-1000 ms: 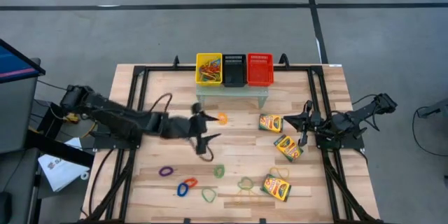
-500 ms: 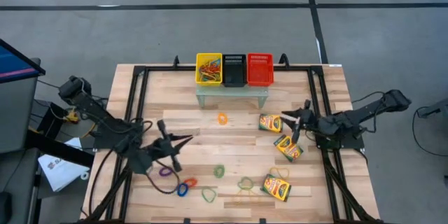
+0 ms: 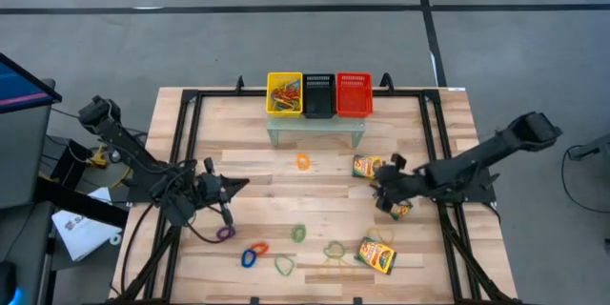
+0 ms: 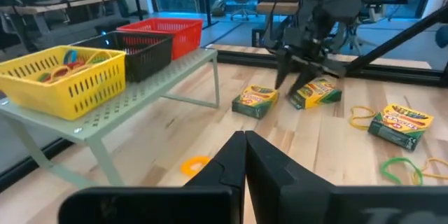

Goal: Pick & Place Office Desk Supplies
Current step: Put the top right big yellow rubber band into the yellow bin on the shelf

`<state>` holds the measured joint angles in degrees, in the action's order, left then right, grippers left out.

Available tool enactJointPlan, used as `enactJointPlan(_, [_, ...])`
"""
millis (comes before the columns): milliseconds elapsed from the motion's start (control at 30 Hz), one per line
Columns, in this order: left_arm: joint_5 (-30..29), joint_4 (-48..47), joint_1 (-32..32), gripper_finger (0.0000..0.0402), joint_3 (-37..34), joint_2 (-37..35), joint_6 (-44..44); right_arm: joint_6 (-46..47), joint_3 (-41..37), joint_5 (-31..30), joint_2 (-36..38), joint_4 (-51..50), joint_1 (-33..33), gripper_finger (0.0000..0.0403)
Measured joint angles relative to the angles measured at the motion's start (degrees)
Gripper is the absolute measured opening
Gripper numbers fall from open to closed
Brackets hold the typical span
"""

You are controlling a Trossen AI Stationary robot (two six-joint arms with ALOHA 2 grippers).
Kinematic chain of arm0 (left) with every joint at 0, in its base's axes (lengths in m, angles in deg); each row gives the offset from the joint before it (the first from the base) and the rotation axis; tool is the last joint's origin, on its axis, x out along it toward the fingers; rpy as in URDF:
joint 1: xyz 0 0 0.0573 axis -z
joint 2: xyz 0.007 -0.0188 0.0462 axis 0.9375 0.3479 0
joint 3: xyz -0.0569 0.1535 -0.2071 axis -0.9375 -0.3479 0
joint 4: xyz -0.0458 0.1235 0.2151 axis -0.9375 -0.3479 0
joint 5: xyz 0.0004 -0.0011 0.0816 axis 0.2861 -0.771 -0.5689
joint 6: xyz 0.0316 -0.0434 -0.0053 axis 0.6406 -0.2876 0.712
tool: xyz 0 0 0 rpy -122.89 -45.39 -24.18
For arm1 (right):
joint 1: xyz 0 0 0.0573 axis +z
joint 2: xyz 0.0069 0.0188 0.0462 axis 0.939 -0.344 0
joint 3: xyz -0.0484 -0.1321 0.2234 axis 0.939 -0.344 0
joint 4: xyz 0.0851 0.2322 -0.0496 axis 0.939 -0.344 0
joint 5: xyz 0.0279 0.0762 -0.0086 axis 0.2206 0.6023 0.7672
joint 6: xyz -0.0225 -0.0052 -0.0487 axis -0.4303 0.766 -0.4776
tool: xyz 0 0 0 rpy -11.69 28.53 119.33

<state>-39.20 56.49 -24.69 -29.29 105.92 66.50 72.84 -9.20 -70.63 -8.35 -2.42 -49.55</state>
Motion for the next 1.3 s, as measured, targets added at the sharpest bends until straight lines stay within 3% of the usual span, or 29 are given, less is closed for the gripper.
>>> enactJointPlan(133, [0.0,0.0,0.0,0.0001,-0.8,0.0,-0.5,0.2,7.6,5.1,-7.4,-5.7,2.5,0.0160])
enactJointPlan(300, [0.1,-0.1,0.0,0.0001,-1.3,0.0,-1.4,3.6,13.5,8.3,-10.6,-12.1,8.3,0.0159])
enactJointPlan(567, [0.4,-0.1,0.0,0.0002,-1.3,0.0,-1.3,22.0,12.1,9.9,-11.2,-12.3,19.4,0.0159])
enactJointPlan(733, [0.5,-0.2,0.0,0.0001,-1.3,0.0,-1.3,23.3,11.6,9.7,-14.0,-9.3,24.4,0.0159])
enactJointPlan(1167, [0.4,-0.2,0.0,0.0001,-1.3,0.0,-1.2,23.3,12.3,7.6,-22.7,-8.5,25.9,0.0159])
enactJointPlan(1300, [0.4,-0.2,0.0,0.0001,-1.3,0.0,-1.2,27.1,12.6,6.6,-24.6,-9.4,26.3,0.0146])
